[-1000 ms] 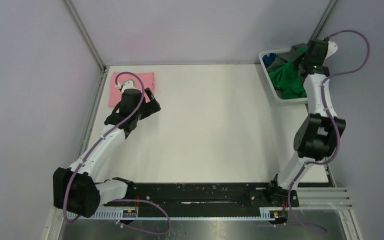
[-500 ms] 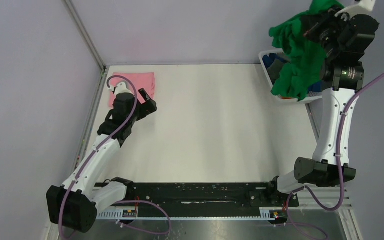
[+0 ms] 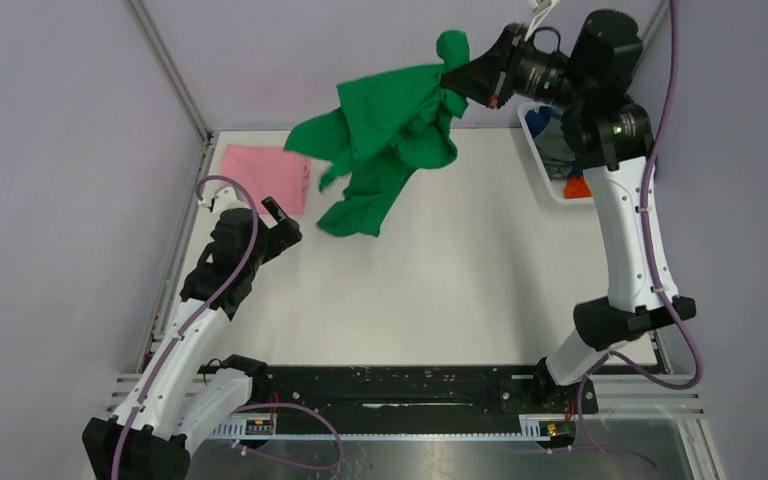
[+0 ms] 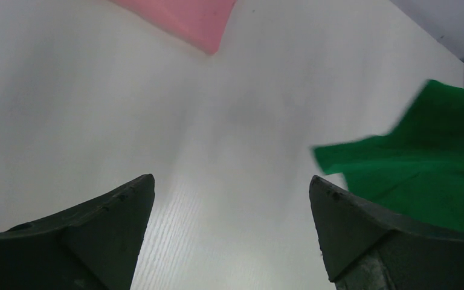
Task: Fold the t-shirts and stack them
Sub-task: Move the tshirt to the center of the board, then flatten out the tshirt
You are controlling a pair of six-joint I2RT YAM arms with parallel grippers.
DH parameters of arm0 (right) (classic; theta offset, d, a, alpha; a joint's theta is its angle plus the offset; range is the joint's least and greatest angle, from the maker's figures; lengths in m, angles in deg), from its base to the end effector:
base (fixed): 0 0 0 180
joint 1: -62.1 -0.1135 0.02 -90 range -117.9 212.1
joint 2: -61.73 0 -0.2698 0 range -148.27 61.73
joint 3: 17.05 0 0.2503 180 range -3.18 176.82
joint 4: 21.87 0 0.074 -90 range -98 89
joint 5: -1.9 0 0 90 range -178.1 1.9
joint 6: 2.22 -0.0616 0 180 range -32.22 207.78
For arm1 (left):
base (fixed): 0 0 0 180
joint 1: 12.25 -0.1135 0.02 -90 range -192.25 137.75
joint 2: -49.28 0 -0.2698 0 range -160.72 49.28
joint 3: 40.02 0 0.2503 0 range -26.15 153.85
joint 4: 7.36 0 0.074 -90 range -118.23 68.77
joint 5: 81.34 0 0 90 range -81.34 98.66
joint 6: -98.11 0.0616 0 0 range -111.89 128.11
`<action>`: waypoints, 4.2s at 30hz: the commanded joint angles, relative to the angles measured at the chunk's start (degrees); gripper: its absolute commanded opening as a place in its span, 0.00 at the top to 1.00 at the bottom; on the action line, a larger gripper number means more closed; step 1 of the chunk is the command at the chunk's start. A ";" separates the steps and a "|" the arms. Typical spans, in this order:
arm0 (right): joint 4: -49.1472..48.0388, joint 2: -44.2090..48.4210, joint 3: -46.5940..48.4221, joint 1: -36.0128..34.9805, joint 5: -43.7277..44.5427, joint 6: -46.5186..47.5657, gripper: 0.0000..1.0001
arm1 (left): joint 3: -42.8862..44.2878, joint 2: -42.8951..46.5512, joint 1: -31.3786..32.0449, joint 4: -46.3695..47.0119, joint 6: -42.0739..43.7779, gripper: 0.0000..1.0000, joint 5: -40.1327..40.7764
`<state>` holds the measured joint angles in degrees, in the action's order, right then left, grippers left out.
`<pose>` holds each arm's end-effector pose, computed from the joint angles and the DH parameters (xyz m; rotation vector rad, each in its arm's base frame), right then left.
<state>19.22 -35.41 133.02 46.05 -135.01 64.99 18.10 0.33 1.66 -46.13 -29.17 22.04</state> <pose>0.2932 0.1312 0.6047 -0.6393 1.3872 1.1029 0.2037 -0.0358 0.2907 -0.5607 2.0094 -0.3031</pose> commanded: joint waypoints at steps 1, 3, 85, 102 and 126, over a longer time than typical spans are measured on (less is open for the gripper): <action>-3.95 10.98 -21.60 0.82 6.64 -1.60 0.96 | -0.87 2.26 -0.38 -5.40 -2.96 0.01 3.55; -7.31 16.37 -40.01 3.26 12.83 -3.42 0.93 | -1.68 2.98 -0.39 -6.26 -4.29 0.01 3.28; -17.71 54.37 -54.39 -5.66 89.50 35.23 1.00 | 25.62 20.27 6.10 28.53 25.19 1.00 15.15; -1.33 29.56 -71.62 4.82 67.56 9.61 0.96 | 13.62 -10.26 4.48 9.43 9.77 1.00 14.99; 5.74 9.05 -76.51 -30.65 38.49 22.38 0.22 | 10.09 -34.37 -0.90 4.87 1.41 1.00 -5.45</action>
<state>25.10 -21.01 55.78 21.15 -90.40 81.32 27.69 -34.20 0.83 -42.51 -27.11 17.61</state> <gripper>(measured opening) 0.792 0.032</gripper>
